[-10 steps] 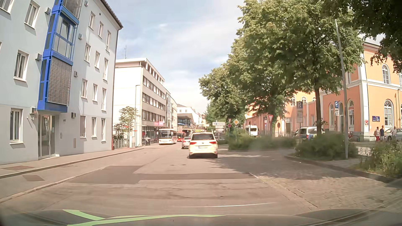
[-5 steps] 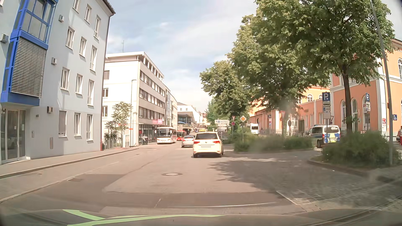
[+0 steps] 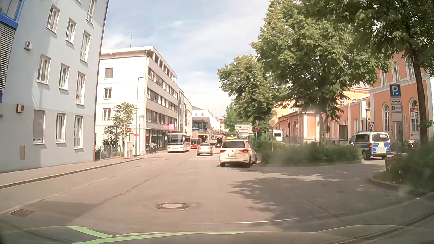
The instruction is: Follow the waypoints while adhering to traffic rules and regulations
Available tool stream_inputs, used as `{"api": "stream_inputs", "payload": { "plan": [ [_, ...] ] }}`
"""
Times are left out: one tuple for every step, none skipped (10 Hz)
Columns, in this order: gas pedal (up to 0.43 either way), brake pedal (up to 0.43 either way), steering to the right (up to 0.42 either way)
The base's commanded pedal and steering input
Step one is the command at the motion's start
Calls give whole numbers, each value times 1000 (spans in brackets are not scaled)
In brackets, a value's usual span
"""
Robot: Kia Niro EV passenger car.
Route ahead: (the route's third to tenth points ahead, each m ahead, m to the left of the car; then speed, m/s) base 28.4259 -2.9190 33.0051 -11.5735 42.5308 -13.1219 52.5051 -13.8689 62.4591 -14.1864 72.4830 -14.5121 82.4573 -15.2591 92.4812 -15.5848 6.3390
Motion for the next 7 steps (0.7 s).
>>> {"api": "stream_inputs", "payload": {
  "plan": [
    [0,0,-7],
    [0,0,-7],
    [0,12,-5],
    [0,37,-6],
    [0,61,-6],
    [0,85,-7],
    [0,98,-7]
  ]
}}
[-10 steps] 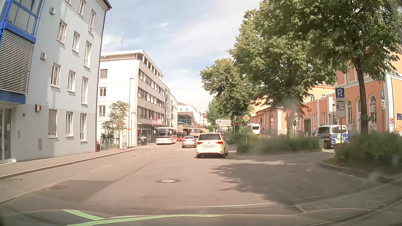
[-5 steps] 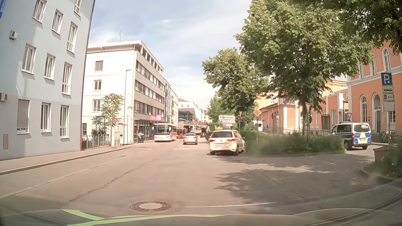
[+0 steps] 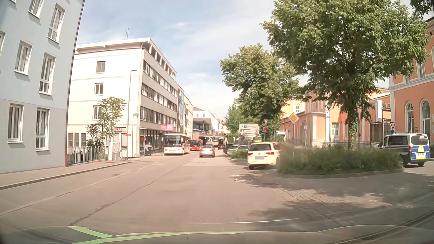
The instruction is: Follow the waypoints while adhering to traffic rules and regulations
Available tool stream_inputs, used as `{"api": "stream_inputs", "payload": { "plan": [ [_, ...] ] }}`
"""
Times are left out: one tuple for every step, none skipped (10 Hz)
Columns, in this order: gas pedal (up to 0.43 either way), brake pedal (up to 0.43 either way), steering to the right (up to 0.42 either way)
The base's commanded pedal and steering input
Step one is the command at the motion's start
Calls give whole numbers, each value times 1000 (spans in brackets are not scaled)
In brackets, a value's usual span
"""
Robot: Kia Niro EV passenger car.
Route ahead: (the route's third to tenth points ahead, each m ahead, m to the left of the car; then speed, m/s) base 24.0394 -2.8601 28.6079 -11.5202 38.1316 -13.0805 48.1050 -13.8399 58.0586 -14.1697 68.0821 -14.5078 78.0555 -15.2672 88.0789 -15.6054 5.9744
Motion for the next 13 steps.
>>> {"api": "stream_inputs", "payload": {
  "plan": [
    [0,110,-7],
    [0,116,-6],
    [0,134,-7],
    [0,146,-12],
    [0,152,-11],
    [0,152,-8],
    [0,152,-7],
    [0,165,-7],
    [0,171,-6],
    [0,171,-6],
    [0,171,2],
    [0,171,12],
    [0,171,23]
  ]
}}
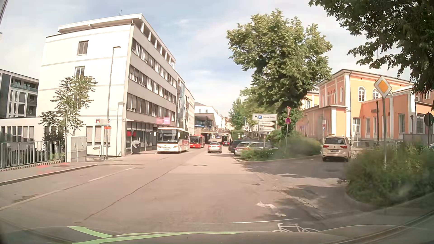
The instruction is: Follow the waypoints while adhering to traffic rules and regulations
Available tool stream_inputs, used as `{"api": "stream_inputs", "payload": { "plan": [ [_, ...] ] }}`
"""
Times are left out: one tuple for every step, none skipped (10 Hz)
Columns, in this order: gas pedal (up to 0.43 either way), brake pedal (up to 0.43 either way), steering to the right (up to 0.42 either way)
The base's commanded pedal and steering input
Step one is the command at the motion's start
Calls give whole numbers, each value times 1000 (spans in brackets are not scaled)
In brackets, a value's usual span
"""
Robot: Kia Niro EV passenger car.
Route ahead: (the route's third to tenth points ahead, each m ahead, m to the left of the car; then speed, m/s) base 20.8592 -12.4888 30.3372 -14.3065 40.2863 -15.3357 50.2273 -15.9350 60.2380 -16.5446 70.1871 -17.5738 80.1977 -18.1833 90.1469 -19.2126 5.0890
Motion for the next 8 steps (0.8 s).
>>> {"api": "stream_inputs", "payload": {
  "plan": [
    [0,171,29],
    [0,171,32],
    [0,171,38],
    [0,171,54],
    [0,171,76],
    [0,171,106],
    [0,171,133],
    [0,171,154]
  ]
}}
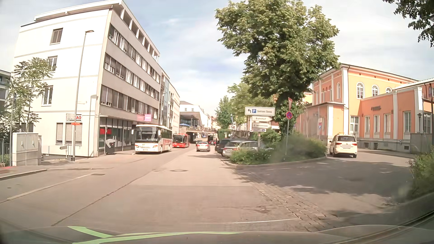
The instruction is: Follow the waypoints while adhering to traffic rules and regulations
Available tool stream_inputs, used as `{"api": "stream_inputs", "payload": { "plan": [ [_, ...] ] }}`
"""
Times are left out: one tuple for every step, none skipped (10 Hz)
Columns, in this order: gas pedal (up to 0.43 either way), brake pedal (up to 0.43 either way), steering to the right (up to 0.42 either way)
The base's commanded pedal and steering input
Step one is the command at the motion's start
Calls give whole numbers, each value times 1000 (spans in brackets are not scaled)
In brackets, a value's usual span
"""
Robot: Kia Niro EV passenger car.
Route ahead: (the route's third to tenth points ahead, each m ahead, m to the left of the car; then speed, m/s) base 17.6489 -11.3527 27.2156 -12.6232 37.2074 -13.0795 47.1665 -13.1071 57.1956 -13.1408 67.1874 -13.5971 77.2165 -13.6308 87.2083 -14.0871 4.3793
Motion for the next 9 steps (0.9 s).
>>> {"api": "stream_inputs", "payload": {
  "plan": [
    [0,165,170],
    [0,152,197],
    [0,146,224],
    [0,134,250],
    [0,110,275],
    [0,6,296],
    [0,0,306],
    [0,0,309],
    [0,0,309]
  ]
}}
